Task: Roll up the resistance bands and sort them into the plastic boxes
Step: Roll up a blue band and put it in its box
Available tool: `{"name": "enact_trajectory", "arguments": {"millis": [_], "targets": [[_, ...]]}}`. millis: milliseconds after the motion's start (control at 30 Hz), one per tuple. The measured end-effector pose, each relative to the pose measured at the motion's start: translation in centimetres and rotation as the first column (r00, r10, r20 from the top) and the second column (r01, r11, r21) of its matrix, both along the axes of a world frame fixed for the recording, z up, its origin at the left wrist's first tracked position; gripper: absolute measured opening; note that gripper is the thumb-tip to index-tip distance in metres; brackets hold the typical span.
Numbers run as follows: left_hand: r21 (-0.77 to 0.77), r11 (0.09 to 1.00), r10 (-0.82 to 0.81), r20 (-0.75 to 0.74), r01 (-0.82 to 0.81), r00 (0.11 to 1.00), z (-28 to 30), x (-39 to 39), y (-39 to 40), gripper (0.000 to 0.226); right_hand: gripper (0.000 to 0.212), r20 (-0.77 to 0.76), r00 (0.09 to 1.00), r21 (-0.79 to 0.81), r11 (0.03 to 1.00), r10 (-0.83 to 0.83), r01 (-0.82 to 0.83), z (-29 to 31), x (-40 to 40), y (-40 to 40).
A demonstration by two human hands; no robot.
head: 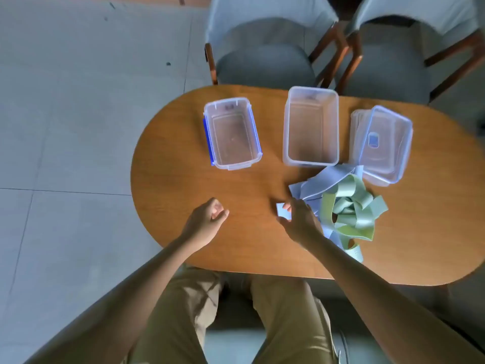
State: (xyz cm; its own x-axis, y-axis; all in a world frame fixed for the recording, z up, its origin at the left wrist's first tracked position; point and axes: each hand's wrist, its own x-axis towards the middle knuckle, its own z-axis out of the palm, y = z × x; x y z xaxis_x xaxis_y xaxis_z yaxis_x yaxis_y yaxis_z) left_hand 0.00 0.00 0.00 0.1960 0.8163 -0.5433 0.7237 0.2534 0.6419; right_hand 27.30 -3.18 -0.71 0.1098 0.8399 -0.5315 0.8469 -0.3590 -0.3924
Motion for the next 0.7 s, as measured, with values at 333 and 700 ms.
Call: {"name": "enact_trajectory", "arguments": {"millis": [333,700], "targets": [[0.436,0.890,-0.097,-0.103,0.133,0.990,-9.4,0.2,-0.5,0.002,0.039,0.187,0.970,0.331,0.940,-0.155,0.086,-8.7,-0.2,-3.8],[0.721,0.634,-0.152,-0.237,0.279,0.960,-13.3,-0.1,-2.1,0.007,0.021,0.183,0.948,0.708,0.704,-0.260,0.056,-13.4,-1.1,-5.1]]}}
